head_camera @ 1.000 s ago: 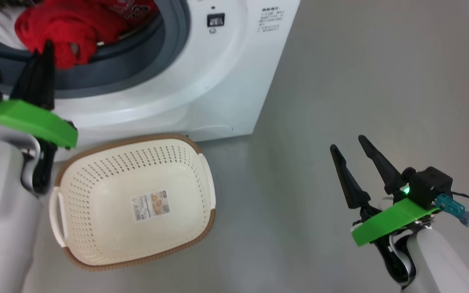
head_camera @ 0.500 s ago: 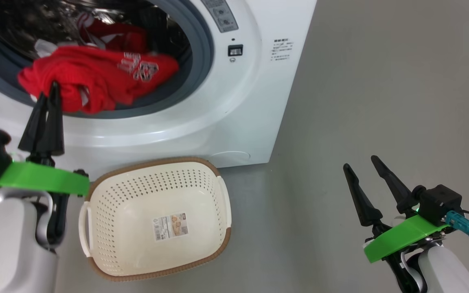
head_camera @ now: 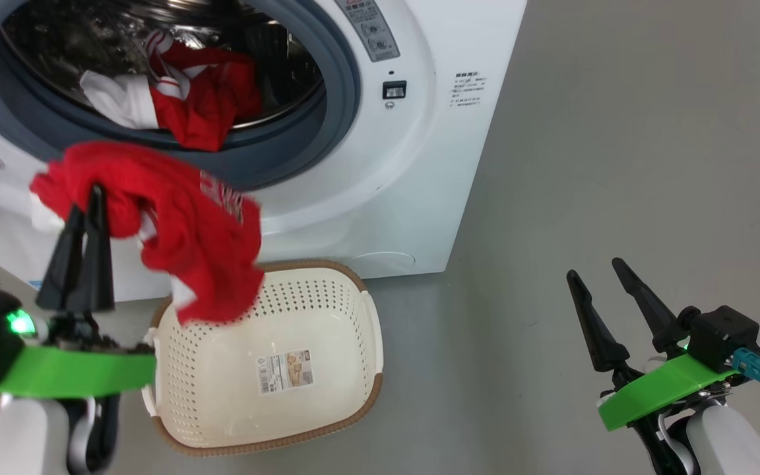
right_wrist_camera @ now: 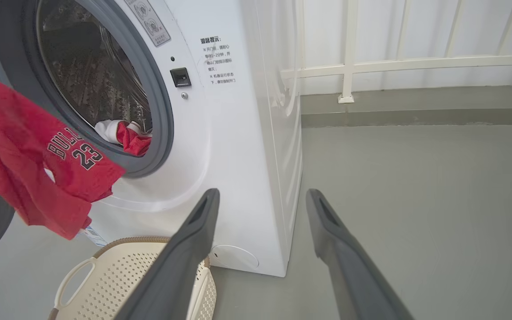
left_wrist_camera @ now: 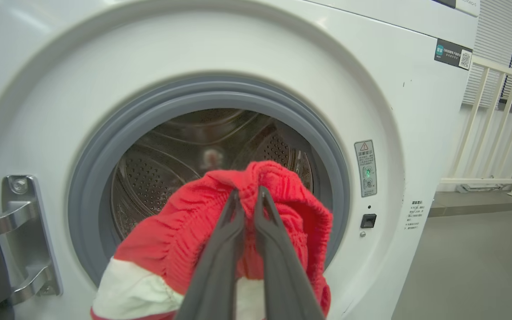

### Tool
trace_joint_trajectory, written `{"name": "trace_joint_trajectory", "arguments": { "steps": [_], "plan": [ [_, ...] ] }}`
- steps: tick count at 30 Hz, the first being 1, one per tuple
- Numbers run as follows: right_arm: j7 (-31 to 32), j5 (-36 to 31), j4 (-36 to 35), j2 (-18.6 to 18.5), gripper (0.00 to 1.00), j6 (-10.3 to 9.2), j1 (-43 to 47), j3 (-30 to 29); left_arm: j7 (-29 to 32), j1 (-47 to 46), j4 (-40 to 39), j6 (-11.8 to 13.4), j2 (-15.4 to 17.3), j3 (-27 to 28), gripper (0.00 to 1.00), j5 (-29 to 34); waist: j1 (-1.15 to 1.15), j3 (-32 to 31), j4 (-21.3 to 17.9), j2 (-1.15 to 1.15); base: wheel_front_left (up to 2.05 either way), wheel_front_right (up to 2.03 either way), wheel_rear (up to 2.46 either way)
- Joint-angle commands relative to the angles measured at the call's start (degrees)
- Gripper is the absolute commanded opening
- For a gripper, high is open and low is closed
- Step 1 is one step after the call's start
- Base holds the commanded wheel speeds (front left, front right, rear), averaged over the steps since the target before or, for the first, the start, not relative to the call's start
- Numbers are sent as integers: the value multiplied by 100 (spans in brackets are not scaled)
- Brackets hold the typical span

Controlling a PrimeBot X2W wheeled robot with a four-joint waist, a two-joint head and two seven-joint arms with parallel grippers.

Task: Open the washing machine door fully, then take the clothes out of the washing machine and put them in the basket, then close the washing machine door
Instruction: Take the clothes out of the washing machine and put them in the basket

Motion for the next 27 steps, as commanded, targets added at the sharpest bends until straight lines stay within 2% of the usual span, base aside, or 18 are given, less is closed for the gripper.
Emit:
{"name": "trace_joint_trajectory", "arguments": {
  "steps": [1,13,27],
  "plan": [
    [-69,83,-163,-56,100,9,43,108,-53,132,-190,-16,105,204,0,78,0,40,-5,0,0,0,0],
    [-69,66,-233,-2,100,9,-140,189,-53,526,684,-16,152,-213,0,-122,0,485,-143,0,0,0,0],
    [-69,-41,-355,310,100,9,-496,275,-53,-357,2687,-16,266,-842,0,-351,0,1351,-474,0,0,0,0]
  ]
}}
